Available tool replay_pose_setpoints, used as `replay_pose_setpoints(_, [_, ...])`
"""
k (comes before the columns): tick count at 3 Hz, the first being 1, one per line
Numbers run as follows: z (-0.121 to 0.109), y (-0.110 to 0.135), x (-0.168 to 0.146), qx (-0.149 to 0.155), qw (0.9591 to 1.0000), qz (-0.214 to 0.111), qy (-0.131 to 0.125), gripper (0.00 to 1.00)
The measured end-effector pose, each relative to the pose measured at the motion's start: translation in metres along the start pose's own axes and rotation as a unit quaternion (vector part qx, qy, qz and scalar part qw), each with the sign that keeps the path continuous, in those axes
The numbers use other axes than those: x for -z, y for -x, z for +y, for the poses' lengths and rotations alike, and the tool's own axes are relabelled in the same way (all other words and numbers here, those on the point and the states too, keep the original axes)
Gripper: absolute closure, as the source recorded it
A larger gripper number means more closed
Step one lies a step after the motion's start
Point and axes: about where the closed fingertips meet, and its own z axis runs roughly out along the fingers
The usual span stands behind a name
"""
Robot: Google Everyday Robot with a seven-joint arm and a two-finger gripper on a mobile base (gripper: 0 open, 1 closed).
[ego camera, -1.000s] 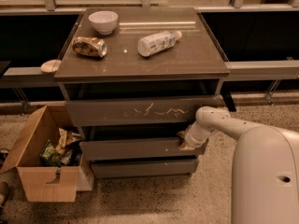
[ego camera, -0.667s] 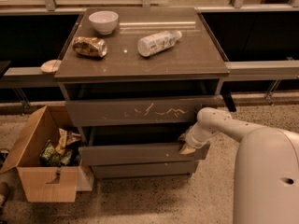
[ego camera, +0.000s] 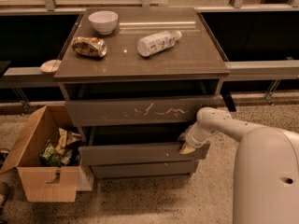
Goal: Open middle drawer
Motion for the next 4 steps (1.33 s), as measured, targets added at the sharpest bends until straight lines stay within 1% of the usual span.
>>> replay_pose_setpoints(2, [0.000,0.000,0.000,0.000,1.0000,0.000,0.000,0.04])
replay_pose_setpoints(3, [0.009,0.002,-0.002,0.007,0.9999,-0.004,0.006,0.00])
replay_pose_setpoints(4, [0.035,0.005,0.001,0.013,0.9995,-0.014,0.025,0.00])
